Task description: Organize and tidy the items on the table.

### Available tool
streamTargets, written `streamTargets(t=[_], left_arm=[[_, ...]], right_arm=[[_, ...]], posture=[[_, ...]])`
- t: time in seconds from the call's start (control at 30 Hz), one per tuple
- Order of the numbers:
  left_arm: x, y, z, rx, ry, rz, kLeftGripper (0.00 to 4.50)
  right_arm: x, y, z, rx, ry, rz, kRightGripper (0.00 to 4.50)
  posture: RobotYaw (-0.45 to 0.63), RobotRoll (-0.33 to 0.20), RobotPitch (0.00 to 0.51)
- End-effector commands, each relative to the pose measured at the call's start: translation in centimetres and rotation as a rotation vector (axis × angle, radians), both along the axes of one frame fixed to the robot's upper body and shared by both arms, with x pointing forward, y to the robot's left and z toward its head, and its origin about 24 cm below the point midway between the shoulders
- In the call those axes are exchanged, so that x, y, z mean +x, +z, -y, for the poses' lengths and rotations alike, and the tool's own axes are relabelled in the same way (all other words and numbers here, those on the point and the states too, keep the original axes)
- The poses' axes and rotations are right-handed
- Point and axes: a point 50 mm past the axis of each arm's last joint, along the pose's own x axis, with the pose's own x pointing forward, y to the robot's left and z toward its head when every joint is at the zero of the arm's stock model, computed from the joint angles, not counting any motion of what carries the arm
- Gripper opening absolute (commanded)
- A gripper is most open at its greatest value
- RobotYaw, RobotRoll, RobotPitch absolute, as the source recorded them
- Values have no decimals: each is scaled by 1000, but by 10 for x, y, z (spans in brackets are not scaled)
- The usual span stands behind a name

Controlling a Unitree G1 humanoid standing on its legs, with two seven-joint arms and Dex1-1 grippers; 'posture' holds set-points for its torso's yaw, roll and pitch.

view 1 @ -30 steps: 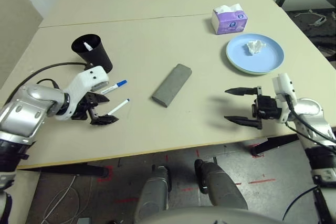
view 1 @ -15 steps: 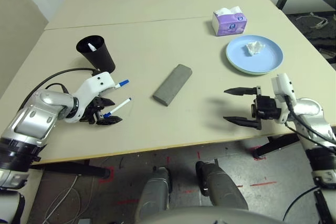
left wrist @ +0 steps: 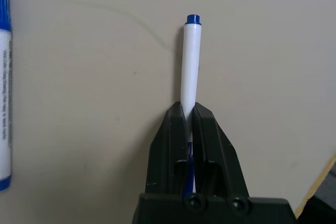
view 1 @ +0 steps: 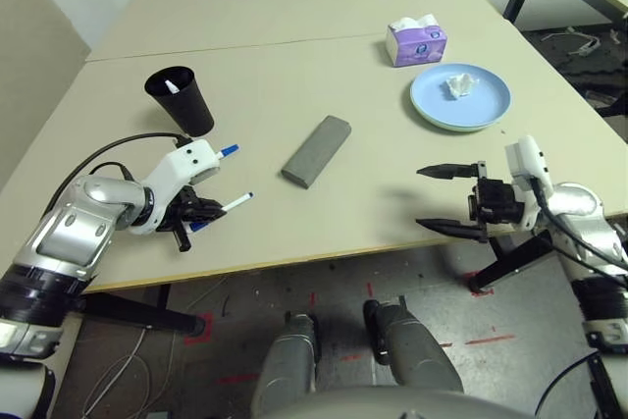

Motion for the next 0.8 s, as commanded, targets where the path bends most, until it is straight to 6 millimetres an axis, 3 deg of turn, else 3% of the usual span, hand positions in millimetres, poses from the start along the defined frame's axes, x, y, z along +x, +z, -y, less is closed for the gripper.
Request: streamTargets(t=[0.03, 0.17, 0.4, 0.8], left_arm=[[4, 20, 9, -144, 1, 87, 27], [11, 41, 7, -317, 48, 249, 27], [10, 52, -12, -450, 190, 481, 27], [17, 82, -53, -508, 471, 932, 27]], right_arm=[[-2, 2, -1, 30, -16, -11, 4500], [-1, 3, -2, 44, -33, -21, 4500], [5, 9, -2, 100, -109, -56, 4500], [9, 11, -4, 119, -168, -129, 4500]], posture=[[-160, 0, 175], [-160, 0, 174], [-156, 0, 174], [-144, 0, 170]])
